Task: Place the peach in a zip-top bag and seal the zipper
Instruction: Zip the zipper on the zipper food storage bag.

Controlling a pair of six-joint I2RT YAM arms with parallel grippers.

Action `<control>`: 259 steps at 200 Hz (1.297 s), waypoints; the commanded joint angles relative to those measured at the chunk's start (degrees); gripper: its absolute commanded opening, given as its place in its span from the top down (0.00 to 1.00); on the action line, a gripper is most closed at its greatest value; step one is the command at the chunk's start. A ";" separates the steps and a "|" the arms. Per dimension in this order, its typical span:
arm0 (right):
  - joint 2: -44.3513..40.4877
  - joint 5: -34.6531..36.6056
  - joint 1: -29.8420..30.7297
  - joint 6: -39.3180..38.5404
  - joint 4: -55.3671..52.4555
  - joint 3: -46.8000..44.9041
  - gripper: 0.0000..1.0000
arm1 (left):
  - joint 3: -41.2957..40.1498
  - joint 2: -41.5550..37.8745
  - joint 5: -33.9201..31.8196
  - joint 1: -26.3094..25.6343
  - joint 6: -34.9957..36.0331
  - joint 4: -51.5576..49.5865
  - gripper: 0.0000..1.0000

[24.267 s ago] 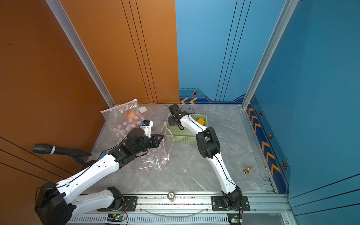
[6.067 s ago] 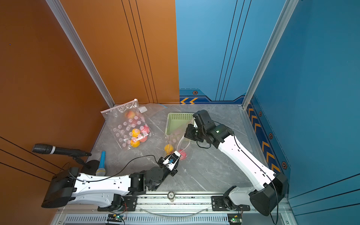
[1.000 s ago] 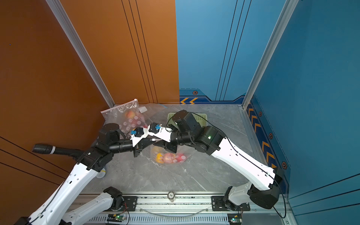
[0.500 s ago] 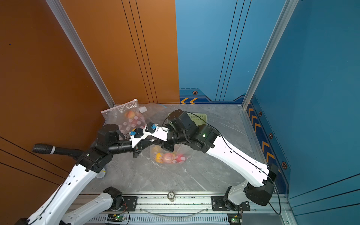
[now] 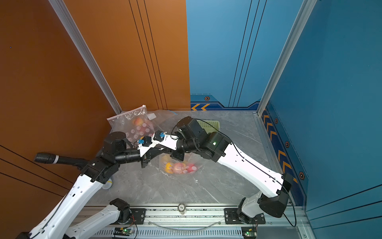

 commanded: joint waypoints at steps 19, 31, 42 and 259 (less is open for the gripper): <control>0.37 -0.98 -0.25 -0.48 -1.78 1.53 0.85 | -0.96 -0.32 -0.15 -0.32 -0.70 0.23 1.00; 0.22 -1.11 -0.33 -0.46 -1.84 1.43 0.86 | -1.04 -0.38 -0.40 -0.34 -0.75 0.36 1.00; 0.13 -1.18 -0.42 -0.40 -1.91 1.27 0.88 | -1.12 -0.46 -0.76 -0.36 -0.97 0.49 1.00; -4.07 -0.67 -3.13 0.56 -3.57 -3.42 0.90 | -2.81 -1.50 -2.63 -0.36 -1.88 2.95 1.00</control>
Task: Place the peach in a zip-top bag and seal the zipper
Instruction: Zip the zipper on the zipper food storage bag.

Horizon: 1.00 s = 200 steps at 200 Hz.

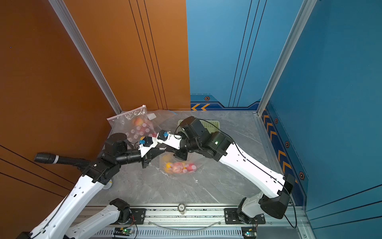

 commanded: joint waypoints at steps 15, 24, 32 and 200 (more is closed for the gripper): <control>-2.68 -0.34 -0.70 0.80 -2.34 -1.41 0.90 | -0.73 -0.82 -0.79 -0.21 -0.77 0.95 1.00; -2.79 -0.30 -0.74 0.84 -2.40 -1.67 0.90 | -0.79 -0.84 -0.85 -0.21 -0.80 0.94 1.00; -2.94 -0.30 -0.83 0.94 -2.51 -1.77 0.90 | -0.78 -0.90 -1.07 -0.25 -0.81 0.94 1.00; -5.63 -1.34 -4.43 2.41 -3.06 -6.15 0.91 | -2.53 -2.88 -4.54 1.15 -3.71 2.61 1.00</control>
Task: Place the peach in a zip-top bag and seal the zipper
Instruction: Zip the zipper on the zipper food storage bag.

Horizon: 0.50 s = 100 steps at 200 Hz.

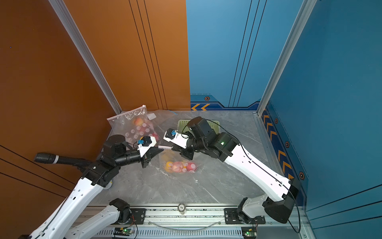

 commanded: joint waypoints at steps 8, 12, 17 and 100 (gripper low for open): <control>-2.33 -0.70 -0.74 1.35 -2.62 -1.79 0.91 | -0.63 -1.00 -0.79 0.82 -1.28 0.28 1.00; -2.41 -0.66 -0.79 1.43 -2.58 -1.96 0.91 | -0.70 -1.05 -0.73 0.87 -1.25 0.26 1.00; -2.54 -0.65 -0.82 1.43 -2.56 -2.11 0.91 | -0.77 -1.20 -0.77 0.91 -1.37 0.28 1.00; -4.12 -1.00 -2.79 2.06 -2.57 -4.19 0.91 | -2.19 -2.94 -1.88 2.04 -2.16 0.82 1.00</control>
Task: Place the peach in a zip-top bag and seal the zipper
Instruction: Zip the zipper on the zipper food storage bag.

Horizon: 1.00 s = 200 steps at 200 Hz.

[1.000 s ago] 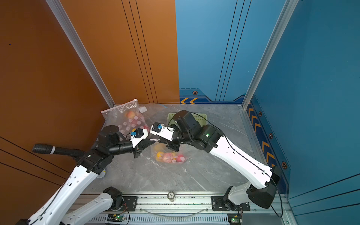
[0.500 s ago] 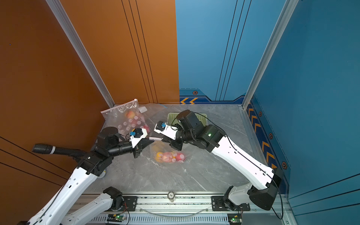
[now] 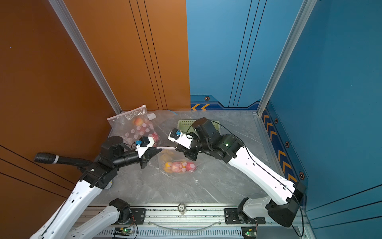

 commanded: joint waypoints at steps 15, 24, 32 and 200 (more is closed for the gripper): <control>-1.80 -0.37 -1.34 1.31 -2.60 -1.68 0.92 | -1.22 -1.26 -2.10 1.14 -1.29 0.89 1.00; -2.05 -0.26 -1.75 1.40 -2.62 -2.00 0.92 | -1.21 -1.31 -2.53 1.33 -1.41 1.02 1.00; -2.35 -0.20 -2.10 1.49 -2.58 -2.44 0.92 | -1.34 -1.33 -2.73 1.49 -1.45 0.98 1.00; -9.11 -1.95 -14.33 3.23 -2.54 -9.63 0.92 | -3.52 -3.08 -7.19 5.82 -5.01 4.10 1.00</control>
